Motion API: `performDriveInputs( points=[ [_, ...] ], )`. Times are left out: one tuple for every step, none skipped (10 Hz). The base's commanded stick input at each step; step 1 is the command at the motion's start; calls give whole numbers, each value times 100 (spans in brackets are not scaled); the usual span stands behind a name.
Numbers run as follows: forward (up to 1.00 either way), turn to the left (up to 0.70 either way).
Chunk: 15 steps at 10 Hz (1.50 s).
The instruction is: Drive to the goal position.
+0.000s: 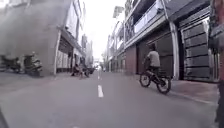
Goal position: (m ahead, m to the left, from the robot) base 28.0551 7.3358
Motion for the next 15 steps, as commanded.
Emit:
performDriveInputs(
  points=[
    [100, 0],
    [100, 0],
    [100, 0],
    [100, 0],
    [100, 0],
    [100, 0],
    [100, 0],
    [100, 0],
    [100, 0],
    [100, 0],
    [100, 0],
    [100, 0],
    [100, 0],
    [100, 0],
    [100, 0]
  ],
)
